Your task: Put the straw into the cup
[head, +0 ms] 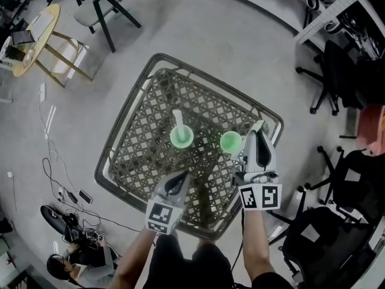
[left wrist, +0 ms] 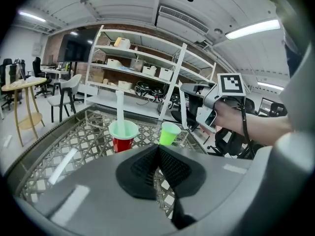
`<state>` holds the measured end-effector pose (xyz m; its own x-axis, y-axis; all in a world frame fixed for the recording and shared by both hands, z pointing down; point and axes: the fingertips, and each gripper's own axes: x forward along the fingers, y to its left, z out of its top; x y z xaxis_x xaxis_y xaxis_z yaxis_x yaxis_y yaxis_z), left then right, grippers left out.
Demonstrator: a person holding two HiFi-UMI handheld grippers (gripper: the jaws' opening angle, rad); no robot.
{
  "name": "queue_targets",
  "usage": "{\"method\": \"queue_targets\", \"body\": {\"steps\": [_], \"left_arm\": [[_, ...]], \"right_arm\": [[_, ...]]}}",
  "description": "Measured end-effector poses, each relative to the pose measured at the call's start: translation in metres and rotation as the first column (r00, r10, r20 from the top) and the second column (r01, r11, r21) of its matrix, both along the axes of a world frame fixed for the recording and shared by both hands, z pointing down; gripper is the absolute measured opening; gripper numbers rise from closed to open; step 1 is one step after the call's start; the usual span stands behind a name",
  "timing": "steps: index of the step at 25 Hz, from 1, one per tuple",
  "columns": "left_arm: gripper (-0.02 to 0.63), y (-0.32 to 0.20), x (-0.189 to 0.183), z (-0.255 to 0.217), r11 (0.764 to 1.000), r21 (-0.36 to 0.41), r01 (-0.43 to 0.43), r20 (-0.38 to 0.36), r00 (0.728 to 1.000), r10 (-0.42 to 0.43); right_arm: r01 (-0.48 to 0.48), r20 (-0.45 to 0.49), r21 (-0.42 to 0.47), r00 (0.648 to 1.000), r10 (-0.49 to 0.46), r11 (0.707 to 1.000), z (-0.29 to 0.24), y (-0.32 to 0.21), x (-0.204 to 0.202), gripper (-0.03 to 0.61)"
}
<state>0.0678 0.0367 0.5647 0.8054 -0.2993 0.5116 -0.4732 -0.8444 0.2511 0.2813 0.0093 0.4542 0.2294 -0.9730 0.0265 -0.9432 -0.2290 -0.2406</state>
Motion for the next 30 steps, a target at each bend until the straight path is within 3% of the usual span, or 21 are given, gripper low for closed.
{"method": "queue_targets", "body": {"steps": [8,30], "left_arm": [[0.006,-0.003,-0.004,0.018,0.999,-0.033,0.010,0.021,1.000,-0.009],[0.006,0.007,-0.004,0.044,0.997,-0.080,0.007,0.043,0.999,-0.003]], "right_arm": [[-0.028,0.026,0.017,0.999,0.027,0.999,0.015,-0.015,0.012,0.051],[-0.013,-0.043,-0.054,0.999,0.011,0.998,0.067,-0.022,0.008,0.054]]}}
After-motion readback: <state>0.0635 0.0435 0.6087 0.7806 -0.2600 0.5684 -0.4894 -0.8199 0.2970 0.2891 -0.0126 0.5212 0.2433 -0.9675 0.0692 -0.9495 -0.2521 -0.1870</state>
